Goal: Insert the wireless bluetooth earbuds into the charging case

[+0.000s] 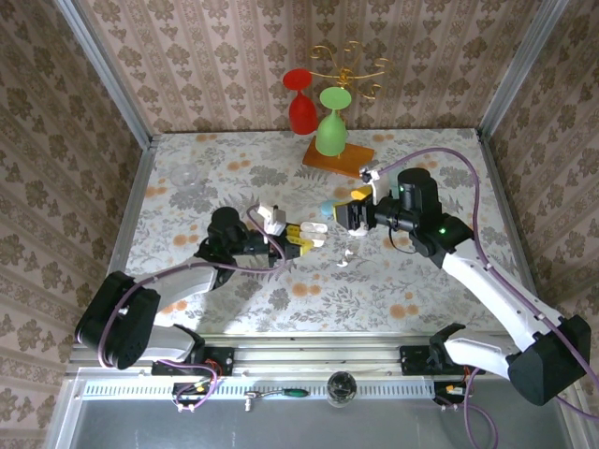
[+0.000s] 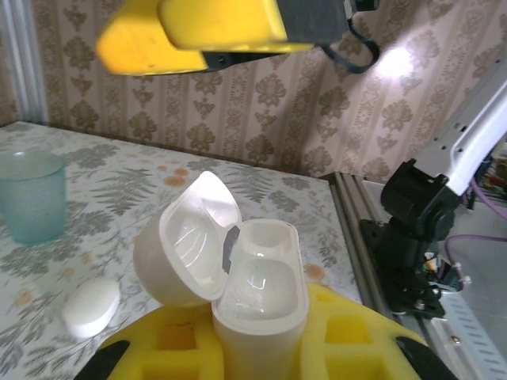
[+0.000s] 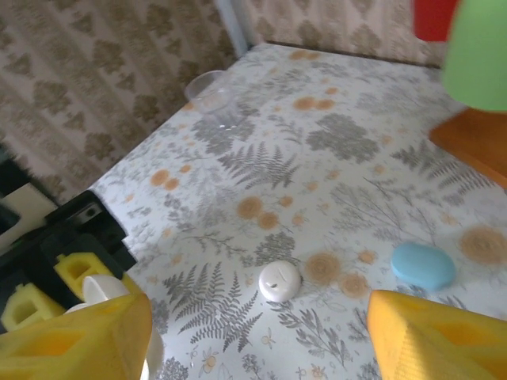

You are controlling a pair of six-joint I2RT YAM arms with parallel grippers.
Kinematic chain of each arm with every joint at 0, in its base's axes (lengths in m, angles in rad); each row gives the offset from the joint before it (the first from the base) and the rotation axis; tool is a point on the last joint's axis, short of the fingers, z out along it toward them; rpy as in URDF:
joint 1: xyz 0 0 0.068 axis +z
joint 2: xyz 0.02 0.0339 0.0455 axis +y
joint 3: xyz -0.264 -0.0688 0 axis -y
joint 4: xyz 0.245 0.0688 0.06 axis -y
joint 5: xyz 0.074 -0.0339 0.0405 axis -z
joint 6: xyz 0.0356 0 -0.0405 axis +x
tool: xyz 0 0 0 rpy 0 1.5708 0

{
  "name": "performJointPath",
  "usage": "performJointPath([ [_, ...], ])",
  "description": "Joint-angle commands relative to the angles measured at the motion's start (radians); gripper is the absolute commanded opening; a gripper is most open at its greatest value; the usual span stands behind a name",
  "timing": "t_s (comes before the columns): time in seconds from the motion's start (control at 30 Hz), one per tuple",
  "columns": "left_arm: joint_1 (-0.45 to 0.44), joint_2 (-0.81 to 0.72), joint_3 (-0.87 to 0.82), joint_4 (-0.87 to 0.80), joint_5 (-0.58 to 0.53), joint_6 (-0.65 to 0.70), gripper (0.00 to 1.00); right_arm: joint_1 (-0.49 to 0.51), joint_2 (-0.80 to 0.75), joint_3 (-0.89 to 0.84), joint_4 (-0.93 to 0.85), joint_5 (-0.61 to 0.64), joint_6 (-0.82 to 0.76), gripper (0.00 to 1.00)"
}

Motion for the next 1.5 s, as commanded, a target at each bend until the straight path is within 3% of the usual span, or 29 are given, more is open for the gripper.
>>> performJointPath([
  [0.0, 0.029, -0.025, -0.037, 0.109, -0.055, 0.016, 0.0, -0.015, 0.029, 0.008, -0.128, 0.154, 0.133, 0.71],
  [0.27, 0.033, -0.094, -0.057, 0.001, -0.128, 0.119, 0.0, -0.008, 0.213, -0.008, -0.284, 0.155, 0.339, 0.62],
  [0.53, 0.033, -0.104, -0.057, -0.038, -0.117, 0.15, 0.0, -0.006, 0.376, -0.132, -0.14, 0.056, 0.551, 0.48],
  [0.87, 0.033, -0.095, -0.06, -0.045, -0.099, 0.162, 0.0, 0.001, 0.473, -0.19, -0.044, -0.037, 0.615, 0.4],
  [1.47, 0.033, -0.089, -0.057, -0.047, -0.089, 0.16, 0.0, 0.01, 0.565, -0.177, -0.027, -0.048, 0.609, 0.28],
])
